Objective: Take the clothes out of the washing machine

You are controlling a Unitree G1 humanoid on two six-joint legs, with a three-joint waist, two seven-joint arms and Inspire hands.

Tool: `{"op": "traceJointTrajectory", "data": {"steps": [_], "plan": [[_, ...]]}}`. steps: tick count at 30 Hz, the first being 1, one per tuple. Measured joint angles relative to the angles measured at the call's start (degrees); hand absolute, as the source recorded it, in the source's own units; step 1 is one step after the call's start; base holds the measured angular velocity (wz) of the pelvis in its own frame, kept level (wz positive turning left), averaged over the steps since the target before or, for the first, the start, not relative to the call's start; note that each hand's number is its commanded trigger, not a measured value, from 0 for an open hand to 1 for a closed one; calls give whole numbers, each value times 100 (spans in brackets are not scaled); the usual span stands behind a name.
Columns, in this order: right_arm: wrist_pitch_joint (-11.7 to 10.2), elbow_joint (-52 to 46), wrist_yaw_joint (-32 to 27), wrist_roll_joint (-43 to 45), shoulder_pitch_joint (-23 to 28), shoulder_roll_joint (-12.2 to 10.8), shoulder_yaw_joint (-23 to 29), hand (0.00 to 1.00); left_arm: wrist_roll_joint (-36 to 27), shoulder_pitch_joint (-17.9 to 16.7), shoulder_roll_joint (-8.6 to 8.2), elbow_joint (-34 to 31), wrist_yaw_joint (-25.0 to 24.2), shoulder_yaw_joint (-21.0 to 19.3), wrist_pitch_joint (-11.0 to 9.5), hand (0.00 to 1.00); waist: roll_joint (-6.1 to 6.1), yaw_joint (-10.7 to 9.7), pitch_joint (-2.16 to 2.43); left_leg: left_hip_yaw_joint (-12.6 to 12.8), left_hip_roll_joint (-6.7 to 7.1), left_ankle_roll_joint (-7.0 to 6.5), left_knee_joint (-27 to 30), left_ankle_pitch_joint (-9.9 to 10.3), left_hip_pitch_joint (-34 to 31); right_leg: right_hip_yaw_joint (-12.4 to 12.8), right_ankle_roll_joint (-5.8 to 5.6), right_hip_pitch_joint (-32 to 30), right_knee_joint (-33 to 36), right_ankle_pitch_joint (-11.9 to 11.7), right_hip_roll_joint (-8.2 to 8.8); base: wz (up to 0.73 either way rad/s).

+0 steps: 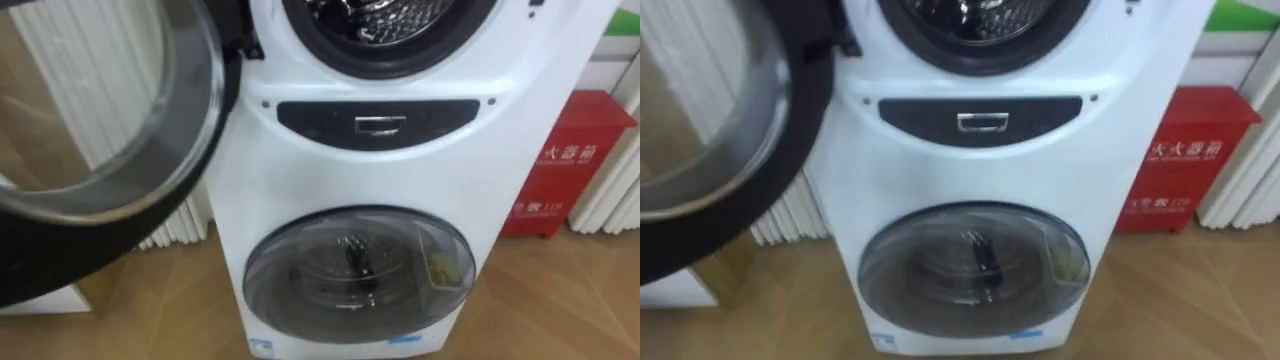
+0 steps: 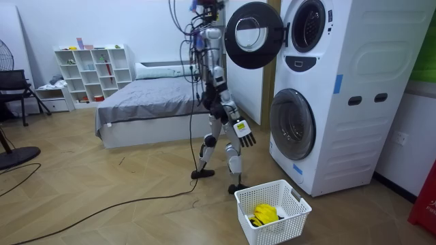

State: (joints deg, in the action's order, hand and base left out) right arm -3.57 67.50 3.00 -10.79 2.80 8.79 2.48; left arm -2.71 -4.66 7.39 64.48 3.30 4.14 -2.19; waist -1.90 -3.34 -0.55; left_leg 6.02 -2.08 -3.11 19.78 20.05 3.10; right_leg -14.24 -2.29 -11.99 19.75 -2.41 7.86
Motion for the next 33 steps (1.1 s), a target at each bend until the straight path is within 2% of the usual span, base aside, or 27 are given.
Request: {"op": "traceJointTrajectory", "data": {"steps": [1,2,4,5,6,7,8,9,10,11,12,18,21,24,27,29,33], "plan": [[11,1,34,-16,9,0,-9,0,-4,29,3,-7,2,1,-76,0,32,-7,-3,132,-27,23,-122,-150,-5,-7,46,133,543,503,98,65],[18,1,45,-16,9,0,-12,0,-6,32,3,-14,1,1,-122,0,58,-3,-4,199,-33,32,-197,-225,-4,6,27,236,758,715,125,59],[28,9,92,-14,34,-22,-150,0,80,29,29,-11,-1,-8,-246,0,237,90,9,558,-44,111,-461,-462,41,72,-2,732,1250,1366,215,39],[28,10,97,-16,31,-30,-218,0,108,24,41,-11,-4,-12,-254,0,312,159,24,669,-45,136,-473,-485,43,129,-12,816,1294,1480,227,0],[33,18,94,-6,-14,-44,-374,0,111,-4,66,-10,-9,-17,-258,0,445,305,-13,831,-24,205,-469,-525,53,200,-71,902,1188,1642,262,-24],[32,53,89,15,-73,-56,-421,0,109,-56,60,-2,-13,-35,-257,0,523,385,-37,866,-22,263,-431,-550,29,244,-118,957,776,1675,172,-34],[32,65,79,19,-115,-55,-448,0,109,-77,52,-3,-15,-51,-258,0,526,420,-8,879,1,285,-407,-555,-11,273,-123,993,547,1670,101,-47],[32,50,74,18,-212,-54,-531,0,107,-65,31,0,-14,-131,-260,0,480,485,18,928,-30,320,-403,-590,-130,308,-61,1035,150,1632,-9,-47],[27,2,78,16,-224,-58,-585,0,102,-60,12,-2,-3,-174,-288,0,498,483,5,890,-39,311,-508,-674,-173,305,-11,1044,-71,1478,-80,-38],[28,-4,83,15,-208,-66,-599,0,100,-60,17,-1,4,-179,-296,0,469,491,25,891,-49,318,-579,-721,-156,307,-7,1061,-172,1431,-113,-14],[29,-6,98,27,-162,-67,-687,0,103,-56,21,3,25,-184,-301,0,491,490,38,901,-54,328,-716,-795,-96,313,0,1090,-315,1361,-153,-10],[-48,-4,134,83,-144,-76,-824,0,102,-57,5,40,124,-223,-317,0,558,527,39,950,-141,389,-813,-849,-39,341,58,1140,-561,1256,-276,-8],[-108,-6,104,68,-153,-77,-830,0,-21,-63,-5,40,156,-214,-317,0,528,532,30,907,-178,425,-809,-829,-31,325,69,1190,-613,1249,-335,0],[-194,-57,69,71,-213,-79,-865,0,-133,-68,-8,40,158,-229,-319,0,453,562,-2,878,-224,461,-805,-807,-19,331,94,1175,-648,1234,-386,-15],[-232,-75,74,156,-231,-79,-904,0,-231,-75,-28,43,144,-306,-331,0,413,663,-2,618,-225,462,-807,-806,7,391,114,1195,-721,1222,-431,-20],[-237,-84,74,284,-279,-78,-823,0,-321,-115,-58,43,106,-401,-379,0,389,673,-10,537,-226,468,-807,-802,38,398,117,1227,-733,1221,-442,-12],[-304,-82,13,180,-267,-68,-809,0,-1031,-106,-77,40,102,-397,-421,0,371,637,-12,440,-232,521,-811,-769,56,320,122,1335,-820,1218,-458,11]]}}
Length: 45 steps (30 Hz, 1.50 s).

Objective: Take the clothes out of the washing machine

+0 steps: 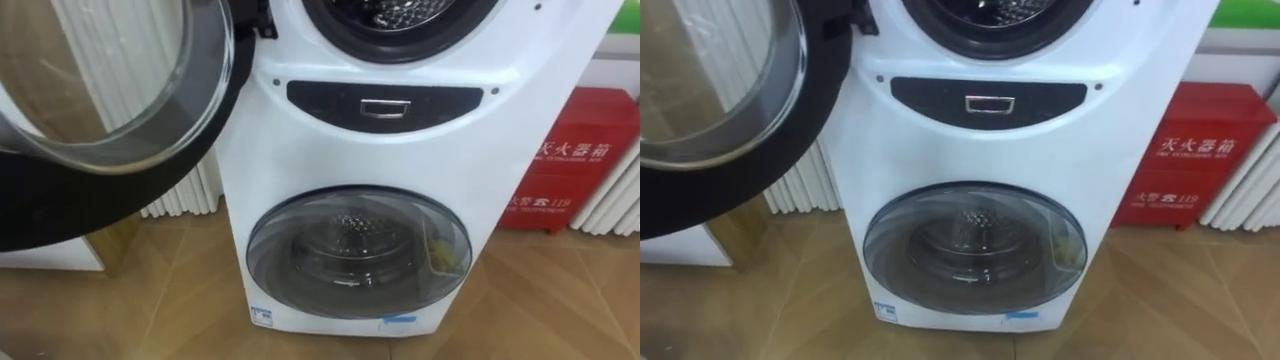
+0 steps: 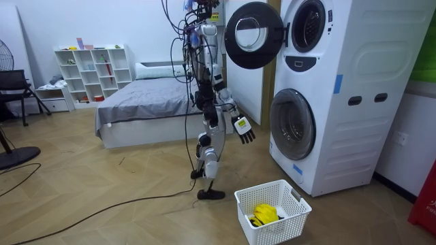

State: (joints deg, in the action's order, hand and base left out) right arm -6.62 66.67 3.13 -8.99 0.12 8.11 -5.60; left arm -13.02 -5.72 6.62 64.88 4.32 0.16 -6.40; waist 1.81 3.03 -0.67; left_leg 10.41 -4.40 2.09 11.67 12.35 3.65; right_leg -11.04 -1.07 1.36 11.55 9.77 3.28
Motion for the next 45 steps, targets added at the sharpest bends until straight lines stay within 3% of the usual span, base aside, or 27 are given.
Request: {"op": "traceJointTrajectory", "data": {"steps": [5,6,8,12,16,19,21,25,28,32,36,45], "plan": [[-32,-15,22,-29,18,24,311,0,-805,112,41,-63,-7,-500,11,0,-77,-5,0,-92,8,4,-50,3,76,-25,-10,105,-54,-8,-5,8],[-33,-70,17,75,26,49,409,0,-997,135,91,-211,21,-634,22,0,-127,-13,28,-96,9,4,-63,3,90,-19,-15,127,-80,-20,-11,0],[-37,-199,9,173,71,98,487,0,-1285,270,254,-353,70,-738,11,0,-194,-35,28,-96,12,4,-92,3,166,-8,-15,182,-77,-21,-13,0],[-177,-403,52,545,129,151,903,0,-1912,826,680,-892,249,-1318,19,0,-347,-155,12,-117,19,4,-114,2,249,33,-18,260,-97,-22,-24,-2],[-204,-783,70,567,466,196,1033,0,-2130,1399,1294,-1611,348,-1588,-41,0,-473,-147,70,-102,22,4,-140,2,287,84,-18,255,-91,-22,-37,-12],[-203,-894,68,661,588,191,1036,0,-2209,1701,1652,-2023,412,-1592,-58,0,-529,-183,88,-134,24,4,-142,2,293,157,-16,237,-80,-25,-42,-15],[-194,-955,67,714,618,192,1035,0,-2214,1708,1769,-2354,469,-1558,11,0,-560,-236,84,-133,28,4,-149,2,291,160,-17,234,-84,-25,-41,-3],[-193,-1009,75,937,643,195,1143,0,-2226,1692,1799,-2638,575,-1585,289,0,-570,-232,80,-187,26,4,-193,2,279,148,-17,208,-97,-26,-53,4],[-168,-1346,88,959,717,198,1159,0,-2217,1692,1847,-2977,773,-1572,663,0,-569,-140,82,-209,27,4,-193,2,219,148,-15,157,-102,-29,-54,0],[-170,-1394,97,1059,706,188,1192,0,-2221,1692,1855,-3067,947,-1571,686,0,-565,-134,84,-288,25,4,-196,2,199,153,-15,161,-129,-30,-61,4],[-169,-1397,163,1062,803,134,1216,0,-2036,1695,1981,-3160,1116,-1574,769,0,-555,-113,86,-461,13,4,-203,2,178,139,-3,171,-197,-49,-88,-1],[-135,-1698,201,1059,818,123,1352,0,-1735,1695,2084,-3571,1298,-1574,861,0,-398,-85,36,-677,12,4,-208,2,162,122,-3,196,-197,-49,-100,6]]}}
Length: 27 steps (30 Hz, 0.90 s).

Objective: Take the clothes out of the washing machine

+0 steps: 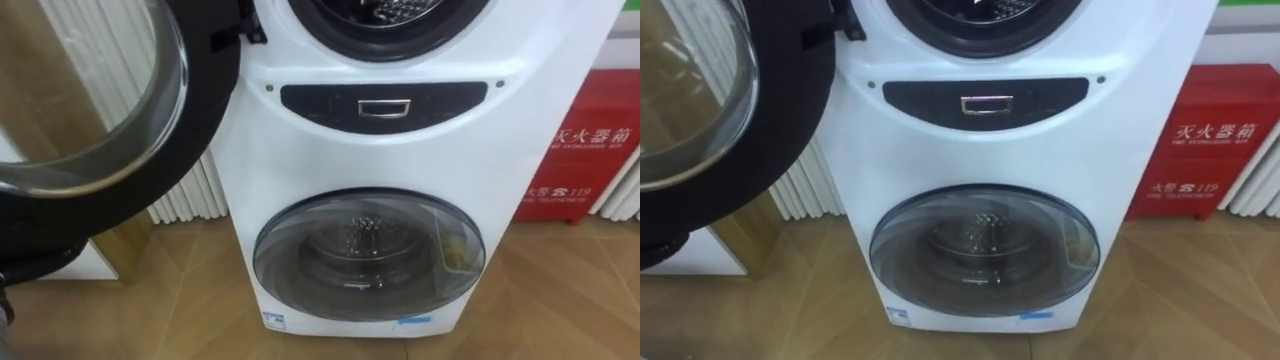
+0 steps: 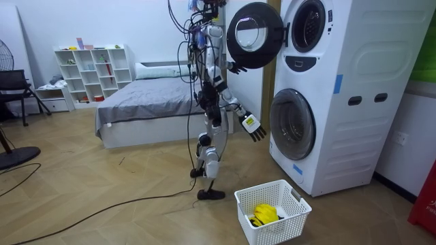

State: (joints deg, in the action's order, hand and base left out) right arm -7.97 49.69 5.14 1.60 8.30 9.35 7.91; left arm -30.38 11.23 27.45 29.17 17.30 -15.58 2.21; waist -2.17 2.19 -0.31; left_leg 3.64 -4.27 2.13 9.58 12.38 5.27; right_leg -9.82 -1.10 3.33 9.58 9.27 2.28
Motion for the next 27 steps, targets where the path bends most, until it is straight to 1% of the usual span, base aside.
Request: {"op": "traceJointTrajectory", "data": {"steps": [4,6,7,10,11,12,13,15,17,18,19,20,21,22,23,24,25,26,27], "plan": [[0,-20,-11,3,18,-1,0,0,22,-1,16,-27,83,0,0,0,-3,7,-2,1,0,0,-3,0,-1,20,0,10,-2,0,-1,2],[0,-31,-22,59,66,-17,1,0,154,-3,16,-99,100,1,16,0,-6,13,-4,0,-7,0,-9,0,-8,32,0,16,-2,0,-8,9],[0,-65,-18,116,119,-35,1,0,318,-3,5,-135,96,1,35,0,-6,14,-4,-37,-8,0,-9,0,-9,27,0,32,-3,0,-10,13],[-7,-65,-3,114,156,-76,-1,0,540,-56,-21,-351,91,73,67,0,-2,-30,-6,-165,-2,0,-10,0,-61,-16,0,51,-1,0,-4,25],[-7,-60,-4,116,157,-77,0,0,578,-59,-59,-412,89,81,70,0,19,-30,-8,-187,0,0,-14,0,-67,-14,0,42,3,0,-3,31],[-7,-60,-4,114,170,-83,-5,0,639,-90,-160,-553,106,83,73,0,19,-30,-20,-239,4,0,-14,0,-72,-14,0,35,4,0,0,24],[-7,-63,-4,117,180,-110,-6,0,705,-259,-257,-833,147,85,75,0,23,-46,-21,-264,11,0,-14,0,-75,-5,0,47,4,0,4,21],[-6,-63,6,126,195,-136,-10,0,855,-438,-391,-1174,227,90,75,0,40,-47,-18,-308,15,0,-15,0,-77,10,0,56,37,0,9,18],[-10,-53,37,115,183,-128,-12,0,984,-595,-456,-1418,250,139,76,0,38,-81,-21,-502,11,-3,-17,-2,-63,-50,0,32,191,1,9,24],[-64,41,49,109,191,-93,-32,0,1071,-664,-506,-1557,278,270,76,0,-77,-127,-103,-922,-112,-11,-42,-10,-3,-197,6,-190,593,197,-56,17],[-82,184,71,115,98,-101,-120,0,1117,-774,-521,-1795,311,222,75,0,-50,-115,-104,-1254,-180,-6,-38,-7,-63,-107,229,-590,405,205,-292,8],[-80,200,83,117,43,-104,-182,0,1154,-828,-524,-1909,330,166,75,0,7,-113,-98,-1237,-170,2,-24,3,-106,-84,348,-822,138,-22,-334,24],[-77,234,98,89,40,-42,-238,0,1265,-872,-665,-2025,337,159,98,0,23,-223,-108,-1178,-138,69,11,70,-120,-324,406,-963,121,-573,-314,68],[-66,306,48,33,111,-38,-289,0,1308,-888,-726,-2128,322,352,149,0,-1,-260,-121,-958,-136,79,32,55,-125,-89,380,-824,93,-588,-296,82],[-38,358,50,39,107,14,-303,0,1328,-888,-725,-2186,291,476,153,0,-5,-237,-124,-830,-136,77,17,49,-119,38,369,-817,104,-581,-301,59],[51,362,81,47,61,45,-346,0,1373,-932,-728,-2392,202,637,184,0,25,-146,-138,-702,-124,73,-20,43,-100,178,308,-858,97,-561,-336,13],[54,375,130,53,-26,-24,-426,0,1441,-1148,-740,-2740,190,744,235,0,78,-150,-135,-642,-89,71,-25,45,-112,169,269,-857,47,-559,-331,0],[51,372,153,52,-80,-56,-463,0,1490,-1249,-769,-2884,190,778,257,0,82,-158,-134,-579,-81,67,-24,48,-122,161,223,-844,-6,-593,-324,-5],[49,364,213,47,-172,-100,-522,0,1550,-1347,-853,-3082,188,886,297,0,108,-161,-120,-503,-39,55,-22,55,-155,160,191,-849,-35,-617,-279,7]]}}
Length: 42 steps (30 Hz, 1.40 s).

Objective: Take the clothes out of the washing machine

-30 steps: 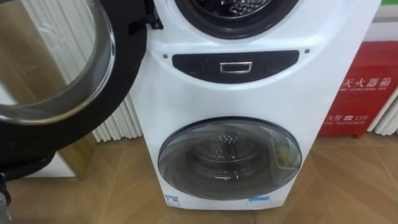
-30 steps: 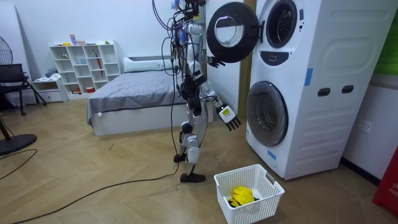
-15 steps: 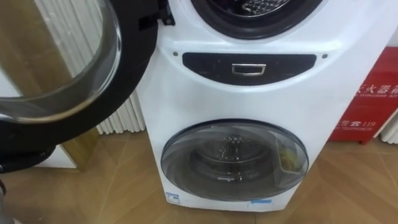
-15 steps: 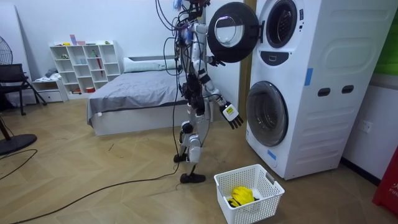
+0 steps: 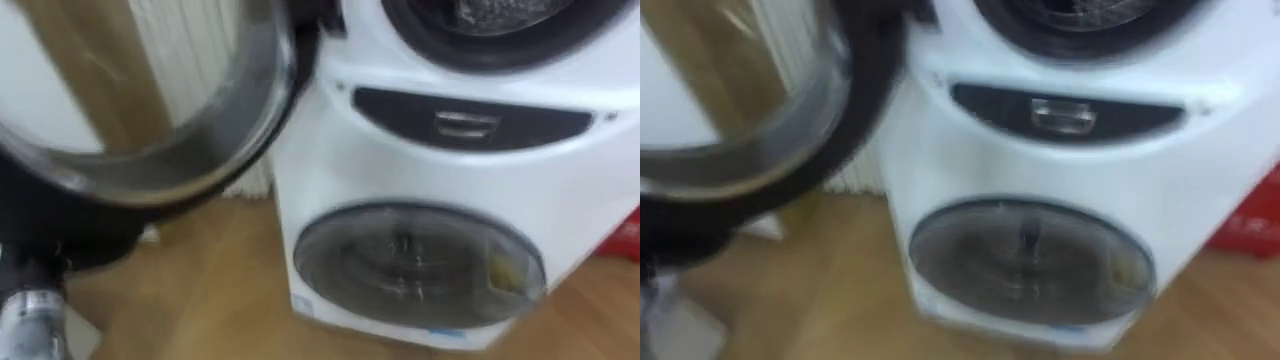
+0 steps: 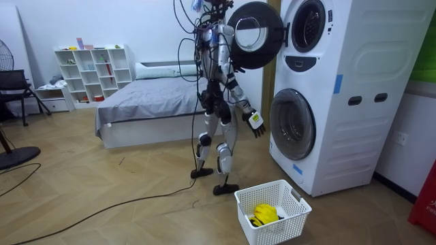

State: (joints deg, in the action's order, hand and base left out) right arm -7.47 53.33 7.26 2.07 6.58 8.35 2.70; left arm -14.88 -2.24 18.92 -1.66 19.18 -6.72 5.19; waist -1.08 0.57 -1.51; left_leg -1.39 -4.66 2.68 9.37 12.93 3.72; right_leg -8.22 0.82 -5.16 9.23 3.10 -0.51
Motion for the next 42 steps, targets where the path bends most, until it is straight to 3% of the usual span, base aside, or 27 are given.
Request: {"op": "traceJointTrajectory", "data": {"steps": [2,6,11,15,20,28,36,42], "plan": [[10,1,48,-5,-92,-11,-108,0,94,-88,-45,-231,-81,139,120,0,2,12,-3,102,64,-54,8,15,-35,7,-71,10,-54,-33,70,6],[11,9,185,-64,-81,-105,-208,0,95,-186,-68,-329,-407,315,125,0,48,9,20,174,163,-183,54,10,-62,7,-148,44,-46,-82,174,-3],[10,53,319,-84,56,-85,-189,0,87,-562,-249,-664,-587,377,122,0,57,-51,24,256,201,-217,49,4,-47,24,-161,17,-14,-96,211,-7],[-34,256,339,-222,-57,-72,-204,0,89,-892,-283,-975,-825,846,92,0,65,-89,29,241,226,-240,51,-12,-54,4,-171,24,-11,-97,234,3],[-183,264,313,-517,-180,-63,-474,0,163,-970,-243,-973,-1369,1453,41,0,74,-103,33,279,232,-243,54,-14,5,9,-181,31,63,-88,243,-3],[-184,261,266,-558,-209,-58,-647,0,448,-1139,-267,-971,-2354,1847,-229,0,78,-300,37,402,219,-241,38,-13,96,28,-157,46,81,-103,225,-9],[-184,201,299,-1232,-235,11,-1049,0,445,-1141,-268,-865,-2606,2204,-625,0,135,-373,68,575,199,-240,-85,-10,256,64,-162,110,86,-82,198,-10],[-186,212,223,-1321,-319,29,-1106,0,439,-1111,-337,-766,-2748,2398,-822,0,204,-454,68,787,173,-240,-121,7,332,276,-177,96,85,-68,128,-14]]}}
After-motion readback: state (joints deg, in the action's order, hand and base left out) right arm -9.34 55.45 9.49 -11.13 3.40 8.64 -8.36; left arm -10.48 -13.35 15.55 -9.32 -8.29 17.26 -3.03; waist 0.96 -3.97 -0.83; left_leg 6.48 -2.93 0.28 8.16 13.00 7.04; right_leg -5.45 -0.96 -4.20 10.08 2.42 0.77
